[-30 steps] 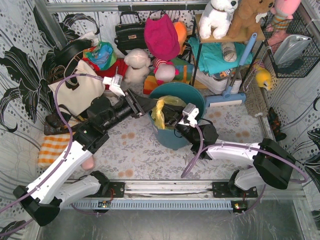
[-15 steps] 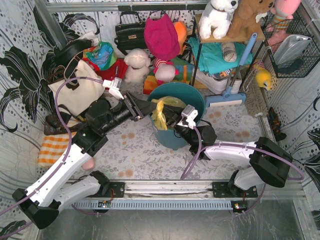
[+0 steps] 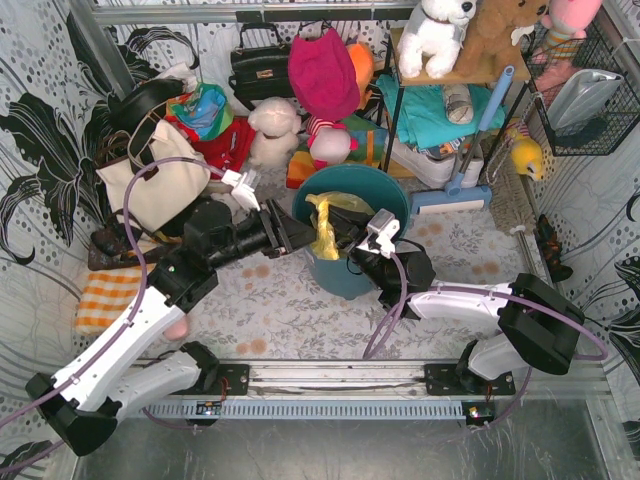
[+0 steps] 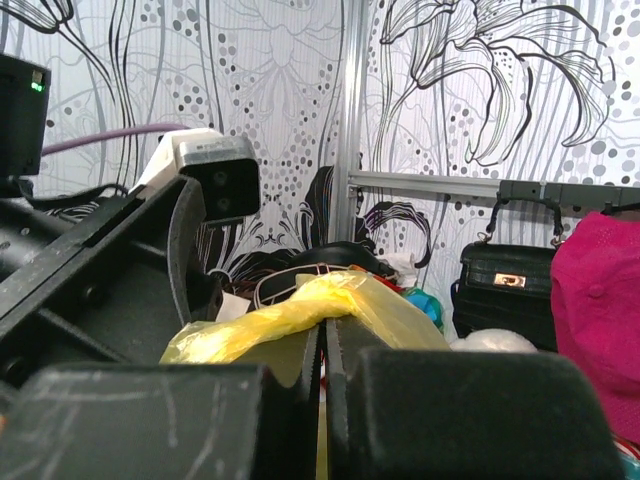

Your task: Tie the trash bag

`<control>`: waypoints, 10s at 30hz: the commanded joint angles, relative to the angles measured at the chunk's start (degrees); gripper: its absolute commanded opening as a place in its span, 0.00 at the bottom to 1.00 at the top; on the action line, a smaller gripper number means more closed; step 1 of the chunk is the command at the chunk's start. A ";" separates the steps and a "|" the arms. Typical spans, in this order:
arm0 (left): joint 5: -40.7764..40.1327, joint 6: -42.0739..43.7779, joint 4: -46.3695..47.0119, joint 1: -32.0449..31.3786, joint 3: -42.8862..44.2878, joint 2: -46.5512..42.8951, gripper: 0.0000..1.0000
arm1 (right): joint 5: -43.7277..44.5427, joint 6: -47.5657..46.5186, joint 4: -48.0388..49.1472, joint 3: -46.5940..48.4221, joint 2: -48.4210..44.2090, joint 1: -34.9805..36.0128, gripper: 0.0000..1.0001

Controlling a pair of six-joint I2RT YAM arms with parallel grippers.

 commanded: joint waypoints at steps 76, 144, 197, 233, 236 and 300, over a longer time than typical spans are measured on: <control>-2.89 13.36 -2.78 1.95 18.21 7.76 0.41 | -1.98 -0.44 2.19 0.56 -1.20 -0.20 0.00; -7.45 20.92 5.89 1.92 19.06 5.41 0.00 | -2.73 42.20 -68.90 15.89 -22.36 -0.20 0.47; -15.61 25.52 7.35 1.95 17.98 11.44 0.00 | 3.33 39.30 -98.84 23.65 -30.63 -0.17 0.00; -7.79 30.94 11.16 1.95 20.10 13.76 0.00 | 9.74 29.83 -103.05 36.27 -25.99 -0.15 0.44; -5.76 30.97 11.44 1.95 19.92 13.34 0.00 | 14.09 27.99 -103.68 39.82 -21.94 -0.16 0.49; -1.80 -12.33 29.34 9.27 5.14 15.17 0.76 | 0.54 35.74 -112.72 34.16 -23.49 -5.10 0.50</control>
